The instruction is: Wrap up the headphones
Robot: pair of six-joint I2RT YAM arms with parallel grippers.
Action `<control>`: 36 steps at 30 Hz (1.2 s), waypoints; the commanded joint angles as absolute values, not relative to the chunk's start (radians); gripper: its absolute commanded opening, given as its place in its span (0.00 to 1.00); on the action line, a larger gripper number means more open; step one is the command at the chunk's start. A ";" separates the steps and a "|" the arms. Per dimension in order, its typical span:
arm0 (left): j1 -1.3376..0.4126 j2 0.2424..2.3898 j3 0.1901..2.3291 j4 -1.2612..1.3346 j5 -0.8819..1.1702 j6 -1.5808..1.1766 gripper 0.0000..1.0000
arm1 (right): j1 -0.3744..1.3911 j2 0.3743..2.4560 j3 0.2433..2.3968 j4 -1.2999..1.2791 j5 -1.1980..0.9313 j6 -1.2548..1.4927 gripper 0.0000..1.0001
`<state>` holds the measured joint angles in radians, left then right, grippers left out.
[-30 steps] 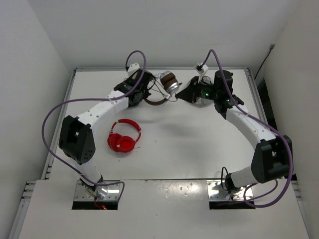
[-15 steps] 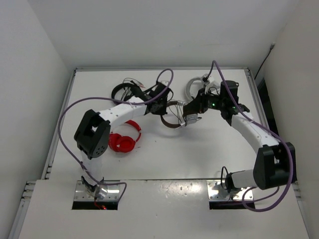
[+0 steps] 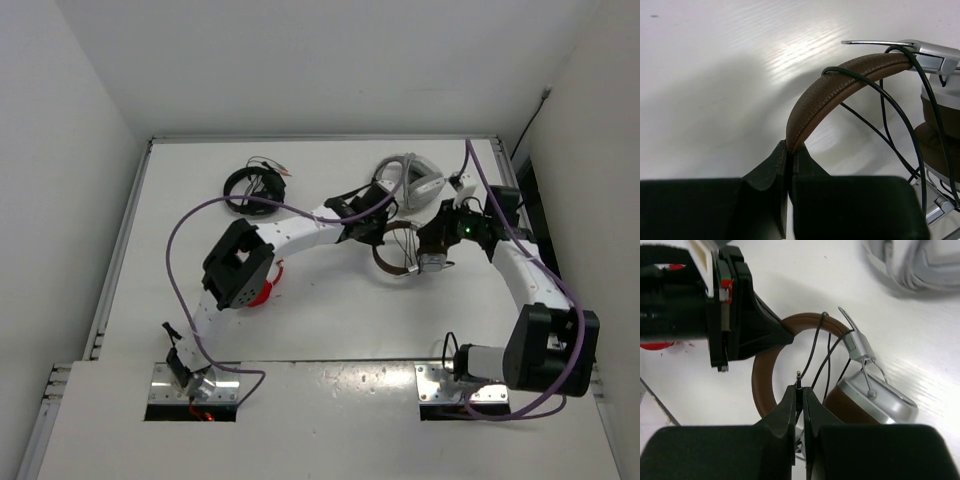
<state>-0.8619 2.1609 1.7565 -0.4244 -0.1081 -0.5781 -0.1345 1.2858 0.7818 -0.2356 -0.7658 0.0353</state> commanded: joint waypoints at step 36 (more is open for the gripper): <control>-1.035 2.413 1.996 -0.207 -0.189 -0.476 0.57 | -0.201 1.529 0.775 -0.284 -0.345 -0.031 0.00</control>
<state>-1.0260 2.4088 1.9682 -0.2604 -0.1627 -0.4725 -0.2111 1.5162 0.7246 -0.3008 -0.4049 -0.0368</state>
